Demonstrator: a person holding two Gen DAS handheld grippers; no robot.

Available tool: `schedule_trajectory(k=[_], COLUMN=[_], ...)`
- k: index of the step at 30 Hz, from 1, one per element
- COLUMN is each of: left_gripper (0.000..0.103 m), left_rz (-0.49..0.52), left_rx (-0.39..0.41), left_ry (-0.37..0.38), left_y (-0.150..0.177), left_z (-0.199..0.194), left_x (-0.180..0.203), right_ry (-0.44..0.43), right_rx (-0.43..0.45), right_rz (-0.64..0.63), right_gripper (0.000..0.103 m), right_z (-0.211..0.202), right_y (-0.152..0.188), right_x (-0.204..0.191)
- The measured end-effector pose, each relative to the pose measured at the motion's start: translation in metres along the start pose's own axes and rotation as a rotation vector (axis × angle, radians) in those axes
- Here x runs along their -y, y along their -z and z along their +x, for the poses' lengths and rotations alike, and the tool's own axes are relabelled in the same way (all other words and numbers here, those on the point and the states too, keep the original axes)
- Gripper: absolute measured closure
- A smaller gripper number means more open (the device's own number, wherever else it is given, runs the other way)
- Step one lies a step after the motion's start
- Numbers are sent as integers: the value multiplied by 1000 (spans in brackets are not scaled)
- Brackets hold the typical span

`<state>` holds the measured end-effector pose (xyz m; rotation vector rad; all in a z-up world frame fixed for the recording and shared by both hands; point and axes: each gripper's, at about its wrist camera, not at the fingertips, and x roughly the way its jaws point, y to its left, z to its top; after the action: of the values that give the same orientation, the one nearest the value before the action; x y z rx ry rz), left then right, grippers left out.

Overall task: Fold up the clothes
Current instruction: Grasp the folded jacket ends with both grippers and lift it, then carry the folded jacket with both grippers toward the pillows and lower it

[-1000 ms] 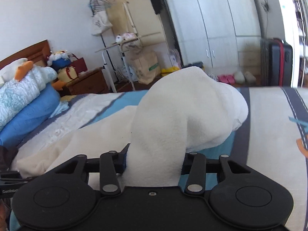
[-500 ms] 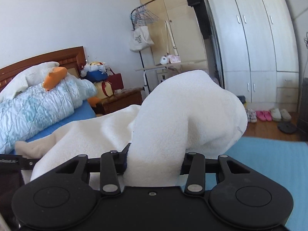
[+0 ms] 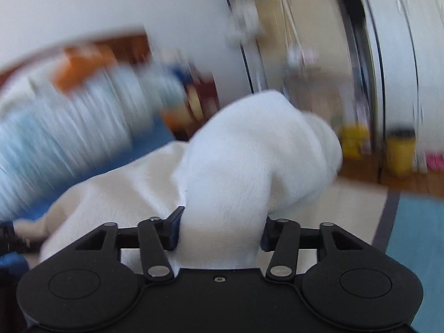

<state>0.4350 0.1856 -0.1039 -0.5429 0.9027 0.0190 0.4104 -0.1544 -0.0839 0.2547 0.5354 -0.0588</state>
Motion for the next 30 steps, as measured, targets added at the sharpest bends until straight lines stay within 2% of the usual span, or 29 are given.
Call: schedule_trajectory(k=[1, 2, 3, 5, 6, 7, 9, 11, 13, 15, 16, 17, 18, 19, 20, 21, 23, 24, 25, 27, 28, 29, 30], left_gripper=[48, 41, 39, 39, 39, 38, 35, 35, 35, 35, 31, 28, 24, 24, 24, 26, 36, 53, 57, 66, 66, 66, 66], left_rz=[29, 7, -16, -112, -155, -132, -90, -54, 23, 89, 94, 87, 74, 61, 45, 31, 21, 11, -22, -88, -109, -104, -99], left_rx=[-76, -44, -15, -31, -38, -34, -9, 28, 38, 26, 29, 33, 36, 36, 37, 48, 114, 148, 152, 160, 162, 174, 185], left_ry=[-67, -22, 22, 83, 114, 155, 173, 125, 66, 37, 14, -6, -11, -7, -11, -27, -90, -105, -52, 52, 65, 45, 24], left_y=[10, 18, 25, 21, 18, 17, 15, 18, 28, 31, 32, 33, 32, 32, 30, 30, 28, 30, 29, 27, 28, 29, 29], left_z=[20, 22, 24, 16, 12, 7, 2, 4, 10, 20, 23, 24, 24, 22, 21, 22, 19, 14, 11, 7, 6, 5, 5], left_x=[-8, -18, -28, -35, -39, -34, -23, -10, 5, 16, 18, 18, 16, 14, 10, 6, 5, 3, -1, -10, -12, -12, -11], right_ry=[31, 65, 79, 29, 12, -5, -45, -68, -37, 14, 13, 26, 42, 31, 20, 31, 55, 99, 143, 248, 280, 317, 350], right_rx=[-99, -135, -102, -47, -50, -52, -47, -29, -24, -68, -88, -107, -104, -62, -28, 26, 145, 137, 127, 15, 11, 37, 55], right_rz=[37, 87, 133, 210, 235, 260, 320, 379, 434, 463, 466, 460, 446, 414, 344, 216, -28, -83, -134, -78, -30, 11, 31], right_gripper=[47, 37, 34, 23, 21, 20, 19, 19, 17, 14, 8, 7, 9, 34, 48, 54, 58, 58, 55, 42, 28, 19, 17], right_z=[18, 26, 25, 21, 23, 24, 29, 30, 36, 59, 69, 79, 84, 83, 79, 69, 51, 55, 59, 83, 85, 79, 71], right_y=[7, 15, 22, 32, 34, 36, 33, 30, 22, 9, 6, 3, 0, -3, -8, -10, -4, 2, 7, 9, 8, 7, 6], right_x=[6, 14, 23, 39, 45, 51, 59, 70, 75, 75, 75, 73, 70, 66, 57, 40, 9, 3, -2, 9, 14, 16, 14])
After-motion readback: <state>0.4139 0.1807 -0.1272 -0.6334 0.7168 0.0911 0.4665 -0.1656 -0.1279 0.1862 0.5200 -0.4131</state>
